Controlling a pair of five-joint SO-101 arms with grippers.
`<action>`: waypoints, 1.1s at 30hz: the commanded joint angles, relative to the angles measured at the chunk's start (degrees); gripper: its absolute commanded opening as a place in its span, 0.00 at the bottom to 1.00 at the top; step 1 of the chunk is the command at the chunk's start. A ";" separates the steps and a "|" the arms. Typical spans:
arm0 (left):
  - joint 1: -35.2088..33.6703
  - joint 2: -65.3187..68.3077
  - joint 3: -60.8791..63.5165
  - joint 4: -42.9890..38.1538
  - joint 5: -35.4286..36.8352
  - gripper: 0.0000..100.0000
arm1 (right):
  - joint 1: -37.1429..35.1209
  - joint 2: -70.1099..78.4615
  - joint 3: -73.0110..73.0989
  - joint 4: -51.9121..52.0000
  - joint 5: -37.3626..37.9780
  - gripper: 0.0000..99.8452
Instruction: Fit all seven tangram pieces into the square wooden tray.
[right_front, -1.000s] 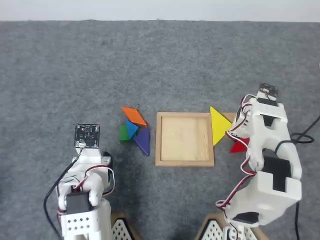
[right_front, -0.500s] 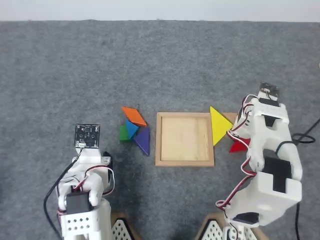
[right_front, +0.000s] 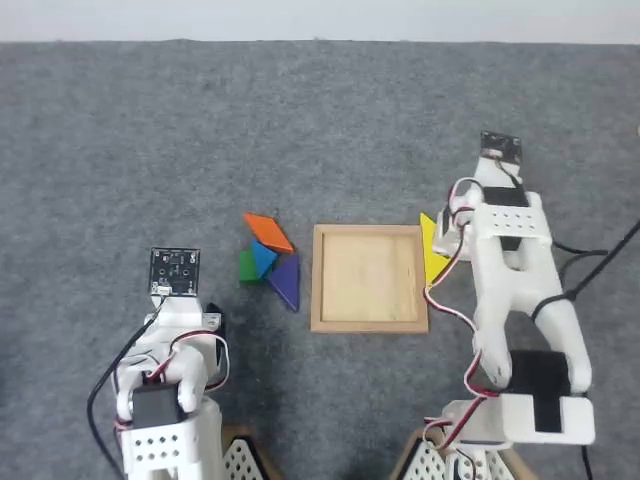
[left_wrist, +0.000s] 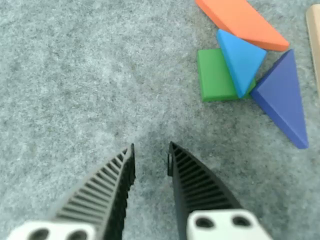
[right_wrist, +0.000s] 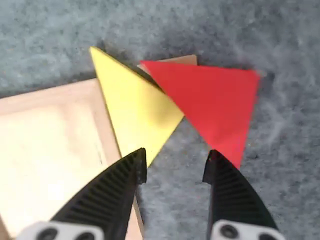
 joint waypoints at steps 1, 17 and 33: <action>-0.09 -1.32 -0.66 0.35 0.62 0.10 | 1.71 -3.56 -1.23 0.66 3.96 0.18; -0.09 -1.32 -0.66 0.35 0.62 0.10 | 3.91 10.42 -13.89 3.38 30.86 0.34; -0.09 -1.32 -0.66 0.35 0.62 0.10 | 3.82 27.65 -26.37 3.91 33.49 0.34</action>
